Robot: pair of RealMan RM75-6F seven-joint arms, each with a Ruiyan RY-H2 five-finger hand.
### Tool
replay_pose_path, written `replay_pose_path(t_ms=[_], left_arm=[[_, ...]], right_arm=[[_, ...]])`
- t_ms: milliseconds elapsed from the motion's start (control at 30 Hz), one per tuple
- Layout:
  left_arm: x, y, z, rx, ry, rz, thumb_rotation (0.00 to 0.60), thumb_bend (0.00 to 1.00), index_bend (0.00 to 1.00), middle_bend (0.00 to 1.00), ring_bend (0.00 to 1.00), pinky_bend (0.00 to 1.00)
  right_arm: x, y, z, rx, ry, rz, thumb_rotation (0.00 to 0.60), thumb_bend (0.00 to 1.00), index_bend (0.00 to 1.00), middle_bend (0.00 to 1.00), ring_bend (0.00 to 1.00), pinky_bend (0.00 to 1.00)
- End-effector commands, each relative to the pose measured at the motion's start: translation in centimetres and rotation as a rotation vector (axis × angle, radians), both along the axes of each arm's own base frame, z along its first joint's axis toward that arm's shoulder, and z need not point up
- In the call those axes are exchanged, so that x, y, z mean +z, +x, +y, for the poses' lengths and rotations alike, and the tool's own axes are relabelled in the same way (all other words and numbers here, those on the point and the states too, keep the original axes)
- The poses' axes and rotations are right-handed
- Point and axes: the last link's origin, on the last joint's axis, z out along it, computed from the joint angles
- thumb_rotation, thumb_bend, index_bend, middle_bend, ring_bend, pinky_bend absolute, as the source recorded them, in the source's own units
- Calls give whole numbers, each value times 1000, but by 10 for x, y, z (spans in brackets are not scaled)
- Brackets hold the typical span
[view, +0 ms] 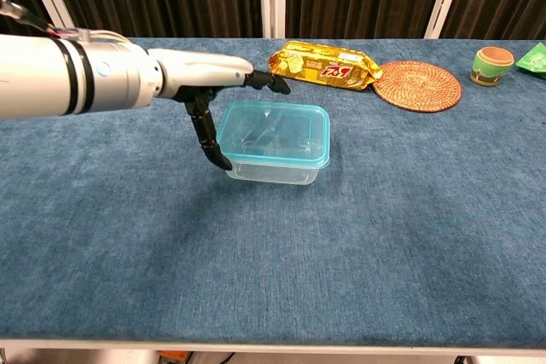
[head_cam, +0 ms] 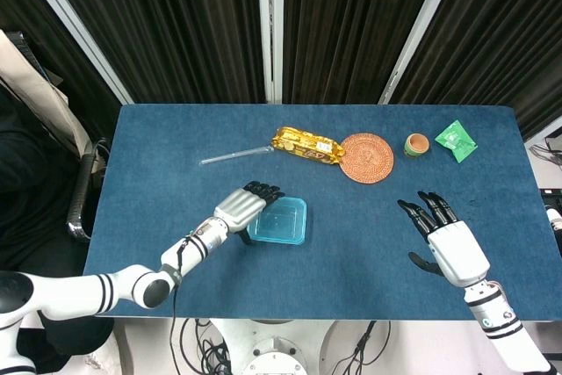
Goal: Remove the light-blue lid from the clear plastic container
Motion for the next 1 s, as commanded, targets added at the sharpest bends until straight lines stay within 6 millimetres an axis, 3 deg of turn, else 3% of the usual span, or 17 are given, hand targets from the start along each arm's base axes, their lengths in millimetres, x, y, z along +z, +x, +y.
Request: replay_pose_path(t_ms=[33,333,467,567,700,1000], left_arm=[[-4,1,0,2,-2,10,600,0,49,0,0,13],[-9,1,6,33,-4,5,600,1,53,1,0,44],[-12,0,8,44,4,-13,600,1,115,82,27,129],[-15,-1,8,47,19,-38,600,1,212,201,135,196],[-18,-2,7,68,14,-83,600,1,283,281,218,248],[-24,-6,4,124,-30,-168,600,1,311,316,233,252]], right_arm=[[-2,-1,-1,-3,6,-5,600,85,50,188,0,88],[-12,2,-7,19,47,0,600,86,50,192,0,88],[-25,8,-12,39,85,-2,600,85,50,189,0,88],[-39,17,-20,61,112,-7,600,85,50,183,0,85],[-58,31,-33,95,139,-11,600,85,50,177,0,81],[-101,54,-58,148,168,-40,600,91,50,165,0,63]])
